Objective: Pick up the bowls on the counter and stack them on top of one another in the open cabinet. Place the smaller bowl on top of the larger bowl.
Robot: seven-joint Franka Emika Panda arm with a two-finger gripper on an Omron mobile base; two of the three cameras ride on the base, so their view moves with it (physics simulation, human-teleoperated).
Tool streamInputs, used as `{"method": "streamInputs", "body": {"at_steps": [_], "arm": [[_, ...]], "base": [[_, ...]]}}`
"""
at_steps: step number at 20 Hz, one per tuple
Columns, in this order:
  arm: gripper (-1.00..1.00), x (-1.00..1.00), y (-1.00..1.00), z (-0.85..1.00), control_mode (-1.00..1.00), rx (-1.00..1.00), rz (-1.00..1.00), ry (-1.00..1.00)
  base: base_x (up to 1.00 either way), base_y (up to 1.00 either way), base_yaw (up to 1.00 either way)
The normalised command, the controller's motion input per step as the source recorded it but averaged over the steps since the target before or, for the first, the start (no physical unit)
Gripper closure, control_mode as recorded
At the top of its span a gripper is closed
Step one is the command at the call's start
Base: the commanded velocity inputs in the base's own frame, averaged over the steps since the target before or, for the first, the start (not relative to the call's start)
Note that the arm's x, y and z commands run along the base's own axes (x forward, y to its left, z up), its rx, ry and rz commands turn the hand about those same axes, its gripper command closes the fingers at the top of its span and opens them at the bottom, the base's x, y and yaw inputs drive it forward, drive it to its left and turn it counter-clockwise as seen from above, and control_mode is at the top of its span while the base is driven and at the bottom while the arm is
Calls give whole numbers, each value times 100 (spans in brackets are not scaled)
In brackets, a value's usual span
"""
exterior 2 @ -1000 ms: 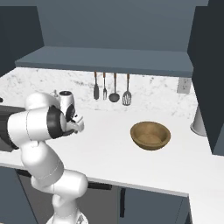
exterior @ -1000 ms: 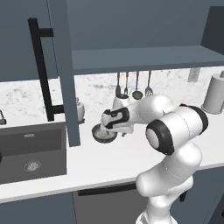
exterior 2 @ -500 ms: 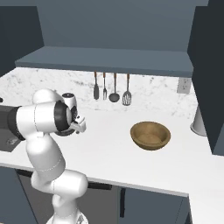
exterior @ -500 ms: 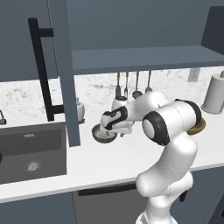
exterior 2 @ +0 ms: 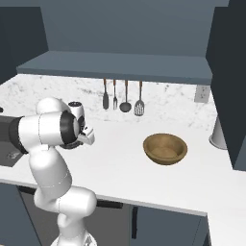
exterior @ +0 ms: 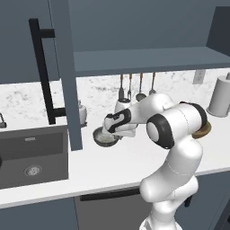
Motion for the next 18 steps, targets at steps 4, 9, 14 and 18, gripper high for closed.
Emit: {"method": "streamInputs", "body": {"at_steps": [4, 9, 14, 18], "arm": [[100, -9, -20, 1, -100, 1, -6, -7], [100, -37, -51, 25, -100, 7, -16, -21], [100, -66, -71, 56, -100, 9, -25, -32], [100, -40, -87, 96, -100, 13, -36, -31]], "base": [[0, 0, 0], [0, 0, 0], [0, 0, 0], [0, 0, 0]]}}
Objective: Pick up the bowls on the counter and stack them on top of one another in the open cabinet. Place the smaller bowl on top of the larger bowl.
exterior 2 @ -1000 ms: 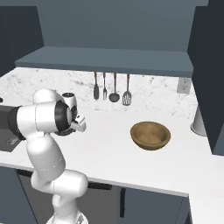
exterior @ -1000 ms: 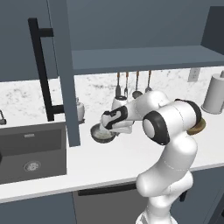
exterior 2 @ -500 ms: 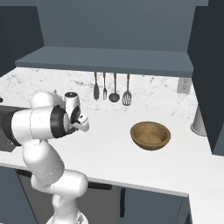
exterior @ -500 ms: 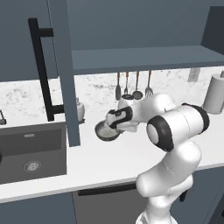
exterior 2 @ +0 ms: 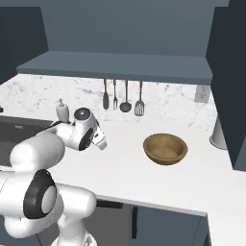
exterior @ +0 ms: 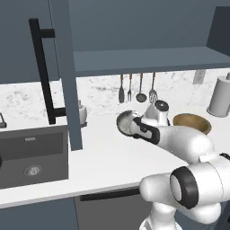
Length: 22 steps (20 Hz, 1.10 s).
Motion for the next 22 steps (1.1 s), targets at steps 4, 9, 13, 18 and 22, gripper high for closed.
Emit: {"method": "streamInputs", "body": {"at_steps": [4, 9, 13, 18, 22], "arm": [[100, -28, -93, 100, -100, 11, -42, -19], [100, -15, -100, 100, -100, 5, -49, -5], [100, -10, -100, 80, -100, 6, -53, 2], [100, -16, -100, -2, -100, 5, -48, 4], [100, -6, -100, -46, -100, 7, -32, 0]], "base": [[0, 0, 0], [0, 0, 0], [0, 0, 0], [0, 0, 0], [0, 0, 0]]}}
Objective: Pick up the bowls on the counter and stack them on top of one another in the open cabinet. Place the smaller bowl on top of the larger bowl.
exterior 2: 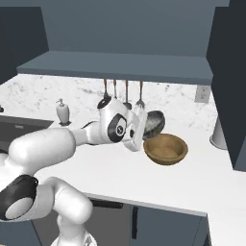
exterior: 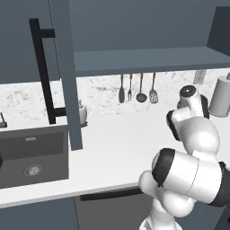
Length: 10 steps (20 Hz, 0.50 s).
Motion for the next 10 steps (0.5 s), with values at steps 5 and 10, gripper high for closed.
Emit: {"method": "streamInputs", "body": {"at_steps": [5, 10], "arm": [[100, 6, -78, -27, -100, 14, -5, 5], [100, 30, -11, -1, -100, 11, 0, 8]], "base": [[0, 0, 0], [0, 0, 0]]}}
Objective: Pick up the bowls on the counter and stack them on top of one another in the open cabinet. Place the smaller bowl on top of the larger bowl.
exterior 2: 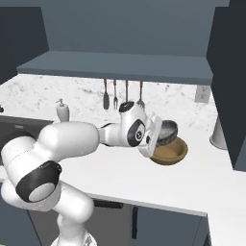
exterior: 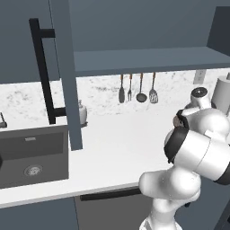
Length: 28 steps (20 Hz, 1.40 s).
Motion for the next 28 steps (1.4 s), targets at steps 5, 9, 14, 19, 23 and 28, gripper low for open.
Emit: {"method": "streamInputs", "body": {"at_steps": [5, 9, 14, 19, 23, 28], "arm": [[100, 41, -5, -7, -100, 8, 0, 8], [100, 32, -24, -21, -100, 6, 0, 4], [100, 18, -33, -36, -100, 7, 0, 1], [100, 14, -7, -40, -100, 7, 0, 1], [100, 29, 0, -24, -100, 4, 0, 0], [-100, 17, 0, -12, -100, 0, 0, 0]], "base": [[0, 0, 0], [0, 0, 0], [0, 0, 0], [0, 0, 0], [0, 0, 0], [0, 0, 0]]}}
